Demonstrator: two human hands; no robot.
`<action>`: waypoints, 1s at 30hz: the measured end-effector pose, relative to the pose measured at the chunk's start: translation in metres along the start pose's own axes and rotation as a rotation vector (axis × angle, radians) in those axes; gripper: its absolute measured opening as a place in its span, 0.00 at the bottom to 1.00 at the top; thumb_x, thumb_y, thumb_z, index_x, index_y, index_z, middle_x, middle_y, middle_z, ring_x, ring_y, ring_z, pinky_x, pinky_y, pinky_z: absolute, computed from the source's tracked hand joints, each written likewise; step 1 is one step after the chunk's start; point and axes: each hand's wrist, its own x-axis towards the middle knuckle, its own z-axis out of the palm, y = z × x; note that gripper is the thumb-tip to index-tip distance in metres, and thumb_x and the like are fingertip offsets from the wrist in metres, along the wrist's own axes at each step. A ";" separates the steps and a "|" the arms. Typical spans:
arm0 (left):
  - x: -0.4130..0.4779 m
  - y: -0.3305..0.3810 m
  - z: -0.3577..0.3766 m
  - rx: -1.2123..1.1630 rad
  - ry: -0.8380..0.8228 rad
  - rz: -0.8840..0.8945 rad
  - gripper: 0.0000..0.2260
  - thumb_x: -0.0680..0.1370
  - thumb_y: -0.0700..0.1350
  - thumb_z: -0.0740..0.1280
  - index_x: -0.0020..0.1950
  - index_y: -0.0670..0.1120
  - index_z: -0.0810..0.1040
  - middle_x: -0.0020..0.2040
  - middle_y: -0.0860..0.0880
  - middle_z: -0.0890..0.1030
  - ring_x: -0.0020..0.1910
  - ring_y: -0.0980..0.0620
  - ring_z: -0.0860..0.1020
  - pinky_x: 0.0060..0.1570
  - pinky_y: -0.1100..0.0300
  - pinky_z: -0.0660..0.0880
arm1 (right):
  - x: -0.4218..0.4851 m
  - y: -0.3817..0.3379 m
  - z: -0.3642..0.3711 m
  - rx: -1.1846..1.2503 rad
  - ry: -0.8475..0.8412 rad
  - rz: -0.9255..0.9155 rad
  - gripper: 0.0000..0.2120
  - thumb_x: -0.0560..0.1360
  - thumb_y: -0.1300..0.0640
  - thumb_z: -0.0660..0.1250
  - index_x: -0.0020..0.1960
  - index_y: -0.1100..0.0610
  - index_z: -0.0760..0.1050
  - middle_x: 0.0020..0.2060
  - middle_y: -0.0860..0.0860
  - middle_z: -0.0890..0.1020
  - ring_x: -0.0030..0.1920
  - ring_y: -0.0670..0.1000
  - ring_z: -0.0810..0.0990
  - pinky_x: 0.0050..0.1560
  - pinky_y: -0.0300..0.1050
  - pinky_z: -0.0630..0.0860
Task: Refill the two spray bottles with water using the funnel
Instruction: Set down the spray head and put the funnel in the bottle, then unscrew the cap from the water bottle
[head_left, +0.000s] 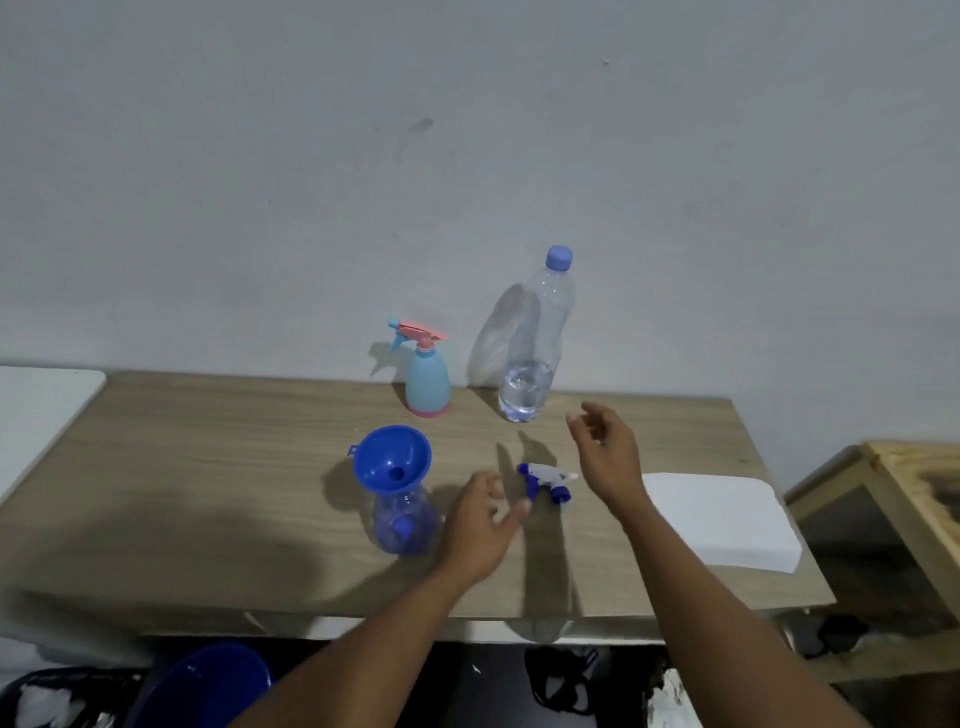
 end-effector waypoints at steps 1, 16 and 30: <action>0.019 0.023 0.002 -0.015 0.032 0.019 0.15 0.73 0.51 0.74 0.54 0.55 0.71 0.48 0.52 0.78 0.47 0.51 0.79 0.51 0.53 0.79 | 0.015 -0.008 -0.007 0.005 -0.010 -0.011 0.19 0.79 0.51 0.68 0.67 0.58 0.75 0.52 0.54 0.82 0.51 0.50 0.80 0.50 0.30 0.74; 0.171 0.161 -0.009 0.112 0.127 0.128 0.38 0.75 0.47 0.74 0.79 0.47 0.58 0.76 0.48 0.67 0.73 0.47 0.67 0.70 0.56 0.64 | 0.096 -0.092 -0.032 0.105 -0.378 -0.053 0.24 0.79 0.63 0.54 0.73 0.50 0.71 0.66 0.42 0.75 0.68 0.48 0.72 0.68 0.49 0.69; 0.037 0.174 -0.041 -0.081 0.247 0.401 0.32 0.69 0.53 0.78 0.70 0.53 0.70 0.59 0.55 0.72 0.50 0.61 0.74 0.46 0.79 0.69 | -0.023 -0.113 -0.062 0.222 -0.208 -0.230 0.22 0.83 0.62 0.55 0.75 0.48 0.68 0.61 0.36 0.80 0.63 0.38 0.78 0.63 0.39 0.76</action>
